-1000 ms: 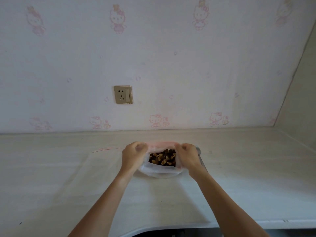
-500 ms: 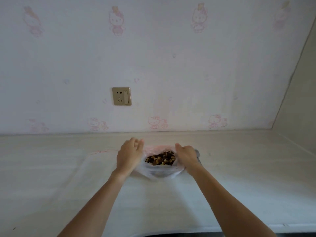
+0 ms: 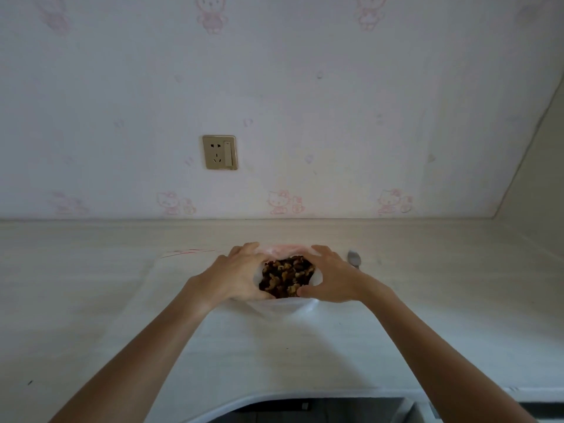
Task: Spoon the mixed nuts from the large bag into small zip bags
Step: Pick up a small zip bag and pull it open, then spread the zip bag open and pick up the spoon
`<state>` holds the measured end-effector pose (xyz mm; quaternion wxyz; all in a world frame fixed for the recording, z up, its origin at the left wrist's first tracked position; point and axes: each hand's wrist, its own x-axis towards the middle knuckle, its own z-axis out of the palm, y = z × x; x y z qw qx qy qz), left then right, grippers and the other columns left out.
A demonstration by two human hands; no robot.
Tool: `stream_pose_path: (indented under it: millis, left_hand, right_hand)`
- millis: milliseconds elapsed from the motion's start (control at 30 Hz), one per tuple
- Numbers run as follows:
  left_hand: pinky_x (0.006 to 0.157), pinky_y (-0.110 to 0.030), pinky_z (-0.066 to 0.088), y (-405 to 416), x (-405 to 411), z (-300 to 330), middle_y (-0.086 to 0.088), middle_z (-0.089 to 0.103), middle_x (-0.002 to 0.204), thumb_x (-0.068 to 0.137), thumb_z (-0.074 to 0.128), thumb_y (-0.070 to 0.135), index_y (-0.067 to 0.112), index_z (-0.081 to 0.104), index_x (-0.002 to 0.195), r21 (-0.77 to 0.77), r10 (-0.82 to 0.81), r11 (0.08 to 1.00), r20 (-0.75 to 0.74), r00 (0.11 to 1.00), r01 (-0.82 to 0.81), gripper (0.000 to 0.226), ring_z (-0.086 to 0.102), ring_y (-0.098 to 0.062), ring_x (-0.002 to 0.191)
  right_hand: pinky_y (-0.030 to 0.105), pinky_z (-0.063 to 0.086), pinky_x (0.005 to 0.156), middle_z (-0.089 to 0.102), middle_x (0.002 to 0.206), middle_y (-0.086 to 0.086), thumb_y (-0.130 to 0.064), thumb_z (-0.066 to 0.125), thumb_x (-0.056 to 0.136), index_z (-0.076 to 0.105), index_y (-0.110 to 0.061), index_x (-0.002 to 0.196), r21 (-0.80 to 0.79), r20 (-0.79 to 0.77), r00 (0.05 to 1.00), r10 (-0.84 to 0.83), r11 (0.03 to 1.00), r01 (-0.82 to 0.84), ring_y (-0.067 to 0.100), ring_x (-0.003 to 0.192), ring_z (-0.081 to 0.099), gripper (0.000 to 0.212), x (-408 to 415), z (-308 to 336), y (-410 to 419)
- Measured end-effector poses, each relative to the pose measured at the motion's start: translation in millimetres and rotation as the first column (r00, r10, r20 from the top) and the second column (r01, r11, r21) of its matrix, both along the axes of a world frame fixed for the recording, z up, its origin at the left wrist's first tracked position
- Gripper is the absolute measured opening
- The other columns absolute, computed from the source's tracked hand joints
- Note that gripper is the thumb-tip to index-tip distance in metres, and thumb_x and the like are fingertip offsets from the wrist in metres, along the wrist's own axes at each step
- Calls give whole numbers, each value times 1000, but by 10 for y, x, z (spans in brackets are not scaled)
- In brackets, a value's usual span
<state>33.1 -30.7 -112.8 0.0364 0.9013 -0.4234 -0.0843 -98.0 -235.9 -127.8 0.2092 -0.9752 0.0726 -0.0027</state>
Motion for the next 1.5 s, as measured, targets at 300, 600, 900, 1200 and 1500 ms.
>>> stream_pose_path:
  millis: [300, 600, 900, 1200, 1500]
  left_hand:
    - [121, -48, 32, -172, 226, -54, 11, -2, 172, 77, 79, 65, 32, 10, 165, 1, -1, 1000, -61, 998, 1, 116, 14, -24, 157]
    - [122, -46, 33, -348, 549, -133, 7, 28, 163, 75, 78, 68, 39, 32, 158, -138, -22, 990, -146, 989, 1, 99, 30, -23, 151]
    - [100, -24, 43, 122, 328, -117, 7, 61, 133, 86, 82, 38, 23, 66, 130, -659, 32, 749, -63, 997, -66, 49, 57, -7, 122]
    - [88, -40, 54, 1157, 258, -354, 1, 73, 108, 91, 77, 23, 18, 75, 104, -704, 430, 666, 93, 898, -247, 14, 69, -24, 102]
    - [91, -40, 47, 1390, 215, -576, -1, 74, 111, 93, 71, 44, 27, 78, 101, -539, 589, 715, 121, 799, -445, 20, 63, -32, 113]
  right_hand:
    - [41, 27, 99, 32, 155, -3, -64, 72, 79, 29, -35, 154, -95, 11, 996, -90, 991, 91, 24, 142, 32, 91, 191, -78, -140]
    - [47, 32, 119, 33, 157, 4, -39, 77, 86, 38, -29, 153, 85, 27, 996, -90, 992, 88, 27, 146, 29, 78, 512, -22, -312]
    - [34, 52, 90, 64, 115, -6, -31, 65, 98, 73, -23, 106, 206, 539, 792, -287, 957, 206, 11, 102, 64, 13, 12, -61, -96]
    - [41, 50, 77, 62, 98, 3, -15, 60, 95, 70, -11, 93, -116, 444, 896, 24, 993, 31, 26, 89, 57, 12, -451, -430, 384]
    - [39, 48, 82, 64, 97, 0, -20, 65, 97, 71, -14, 95, -136, 443, 896, 44, 991, 19, 23, 92, 56, 9, -476, -430, 387]
